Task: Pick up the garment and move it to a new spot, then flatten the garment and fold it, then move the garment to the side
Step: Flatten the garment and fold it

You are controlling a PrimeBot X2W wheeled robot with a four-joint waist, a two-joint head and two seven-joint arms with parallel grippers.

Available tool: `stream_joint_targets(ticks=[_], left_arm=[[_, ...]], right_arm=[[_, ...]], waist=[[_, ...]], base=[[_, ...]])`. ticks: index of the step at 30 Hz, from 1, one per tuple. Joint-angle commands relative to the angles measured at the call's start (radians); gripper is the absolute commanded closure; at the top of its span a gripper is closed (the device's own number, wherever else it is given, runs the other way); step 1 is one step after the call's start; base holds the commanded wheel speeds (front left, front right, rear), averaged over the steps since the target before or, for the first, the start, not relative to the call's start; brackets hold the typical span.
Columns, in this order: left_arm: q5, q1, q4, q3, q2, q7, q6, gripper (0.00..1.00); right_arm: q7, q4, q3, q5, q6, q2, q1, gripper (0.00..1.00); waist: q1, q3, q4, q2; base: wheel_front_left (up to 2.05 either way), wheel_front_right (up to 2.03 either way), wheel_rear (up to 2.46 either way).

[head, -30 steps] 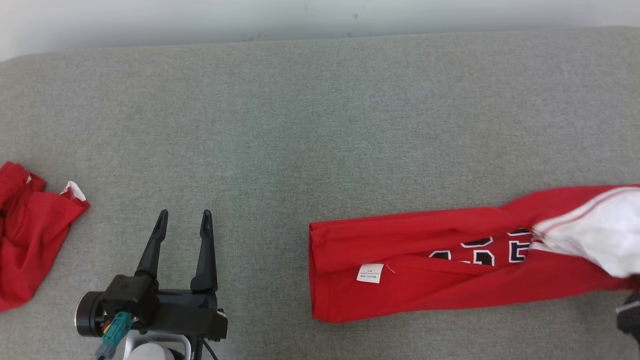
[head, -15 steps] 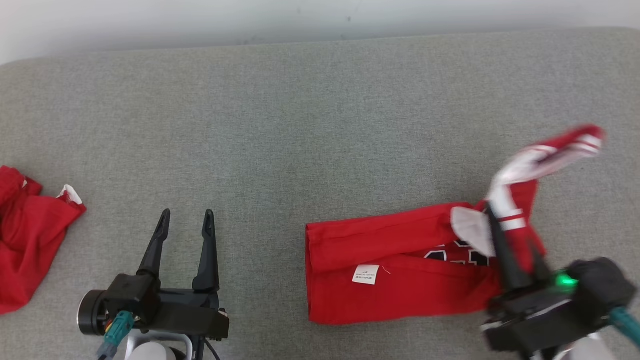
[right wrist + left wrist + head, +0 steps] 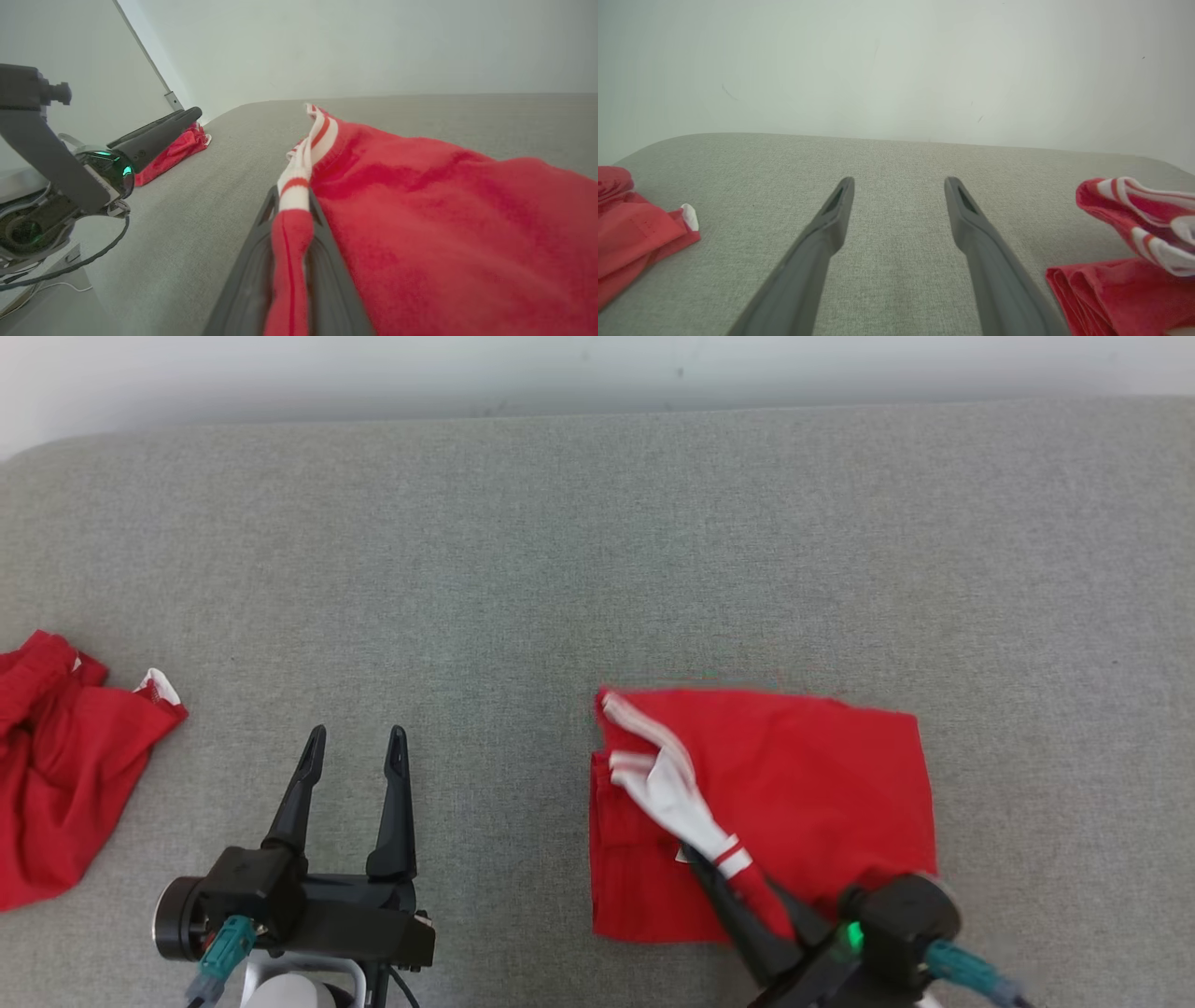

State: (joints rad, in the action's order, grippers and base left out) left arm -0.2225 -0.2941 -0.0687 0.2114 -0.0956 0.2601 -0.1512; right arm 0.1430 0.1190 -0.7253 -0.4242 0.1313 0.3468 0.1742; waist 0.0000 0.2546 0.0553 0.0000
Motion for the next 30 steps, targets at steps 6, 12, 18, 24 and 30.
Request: stream_joint_targets(ticks=[6, 12, 18, 24, 30], left_arm=[[0.004, -0.005, -0.004, -0.005, 0.005, 0.004, 0.003, 0.00], [0.009, -0.005, -0.008, 0.002, 0.011, 0.004, 0.006, 0.00], [0.012, 0.000, -0.011, -0.003, 0.013, 0.004, 0.009, 0.00], [0.014, 0.014, -0.012, -0.011, 0.014, 0.003, 0.010, 0.00], [0.018, 0.024, -0.007, -0.021, 0.010, 0.004, 0.009, 0.00]], right_arm=[[-0.001, -0.100, -0.066, -0.045, -0.001, -0.039, 0.038, 1.00], [-0.012, -0.204, -0.086, -0.126, -0.001, -0.107, 0.071, 0.00], [0.016, -0.189, -0.127, -0.219, -0.001, -0.132, 0.085, 0.00], [0.088, -0.116, -0.068, -0.242, -0.001, -0.117, 0.102, 0.00], [0.115, -0.050, 0.151, -0.186, -0.001, -0.122, 0.075, 0.00]], waist=[[0.0000, 0.007, 0.006, 0.0000], [0.0000, 0.007, 0.013, 0.0000], [0.0000, 0.004, 0.019, 0.0000], [0.0000, -0.003, 0.014, 0.0000], [0.0000, -0.012, 0.003, 0.0000]], base=[[0.00, 0.00, 0.00], [0.00, 0.00, 0.00], [0.00, 0.00, 0.00], [0.00, 0.00, 0.00], [0.00, 0.00, 0.00]])
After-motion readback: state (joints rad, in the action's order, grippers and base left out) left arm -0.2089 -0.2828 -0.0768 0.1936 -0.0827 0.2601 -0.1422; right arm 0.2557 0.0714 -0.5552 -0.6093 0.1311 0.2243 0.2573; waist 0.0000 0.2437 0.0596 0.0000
